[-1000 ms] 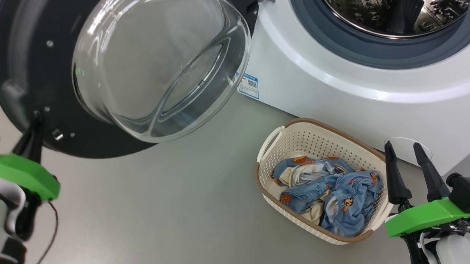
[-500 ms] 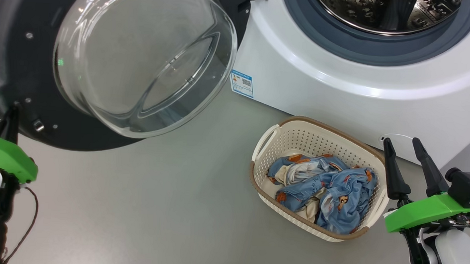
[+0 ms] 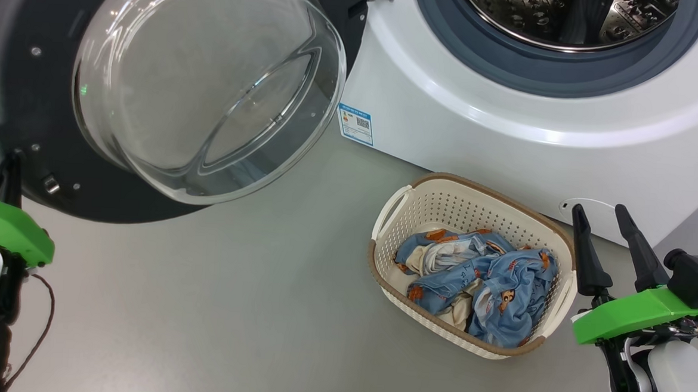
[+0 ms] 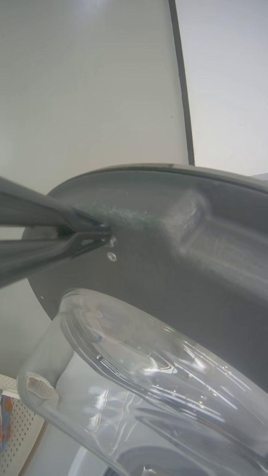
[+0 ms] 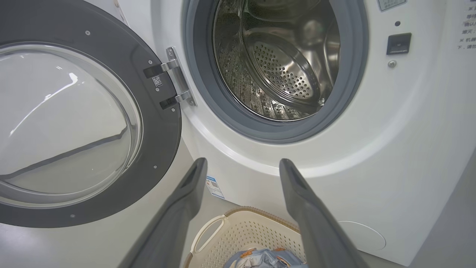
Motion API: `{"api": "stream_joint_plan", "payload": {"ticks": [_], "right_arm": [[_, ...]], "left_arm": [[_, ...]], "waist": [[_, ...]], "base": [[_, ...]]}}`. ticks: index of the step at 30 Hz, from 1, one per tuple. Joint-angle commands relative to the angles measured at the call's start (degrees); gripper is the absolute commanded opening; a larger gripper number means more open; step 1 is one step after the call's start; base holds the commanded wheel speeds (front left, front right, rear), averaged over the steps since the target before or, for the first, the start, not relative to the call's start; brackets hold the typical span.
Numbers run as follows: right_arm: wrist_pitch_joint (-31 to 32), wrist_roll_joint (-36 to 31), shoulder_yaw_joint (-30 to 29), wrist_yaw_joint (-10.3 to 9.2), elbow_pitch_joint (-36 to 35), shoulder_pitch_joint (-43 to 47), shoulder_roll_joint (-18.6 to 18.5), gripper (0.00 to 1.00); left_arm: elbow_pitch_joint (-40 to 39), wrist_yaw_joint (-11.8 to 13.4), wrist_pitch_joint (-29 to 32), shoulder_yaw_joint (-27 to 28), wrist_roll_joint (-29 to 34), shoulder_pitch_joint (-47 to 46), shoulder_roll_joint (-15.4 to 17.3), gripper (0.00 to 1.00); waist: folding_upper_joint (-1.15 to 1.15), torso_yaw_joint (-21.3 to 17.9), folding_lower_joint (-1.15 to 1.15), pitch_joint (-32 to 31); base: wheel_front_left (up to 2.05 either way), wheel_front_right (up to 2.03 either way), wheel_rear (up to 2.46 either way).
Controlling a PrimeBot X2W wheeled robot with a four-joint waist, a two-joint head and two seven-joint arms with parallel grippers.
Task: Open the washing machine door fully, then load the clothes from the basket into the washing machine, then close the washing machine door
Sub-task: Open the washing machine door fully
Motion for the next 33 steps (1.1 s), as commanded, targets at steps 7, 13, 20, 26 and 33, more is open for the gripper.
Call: {"api": "stream_joint_plan", "payload": {"ticks": [7, 13, 20, 26, 33], "right_arm": [[-0.7, -0.3, 0.6, 0.32, -1.5, -0.6, 0.1, 1.0], [-0.7, -0.3, 0.4, 0.32, -1.8, -0.2, 0.3, 1.0], [-0.7, -0.2, 0.1, 0.32, -2.1, 0.9, 1.0, 1.0], [-0.7, -0.3, 0.0, 0.32, -2.4, 1.6, 1.3, 1.0], [-0.7, -0.2, 0.2, 0.32, -2.8, 2.6, 1.7, 1.0]], "left_arm": [[-2.7, -0.2, -1.4, -1.2, -2.9, -1.3, 3.0, 0.0], [-5.3, -0.2, -2.2, -3.5, -5.0, 0.4, 4.0, 0.0], [-9.1, -0.2, -3.3, -5.3, -6.9, 3.8, 5.5, 0.13], [-12.2, -0.2, -4.0, -5.6, -7.8, 6.4, 6.1, 1.0], [-18.2, 0.3, -4.4, -3.7, -8.1, 10.8, 6.1, 1.0]], "waist": [[0.0, 0.3, 0.0, -0.9], [0.0, 0.1, 0.0, -1.6], [0.0, -1.6, 0.0, -3.2], [0.0, -3.6, 0.0, -4.5], [0.0, -7.1, 0.0, -6.0]], "base": [[0.0, 0.0, 0.0], [0.0, 0.0, 0.0], [0.0, 0.0, 0.0], [0.0, 0.0, 0.0], [0.0, 0.0, 0.0]]}}
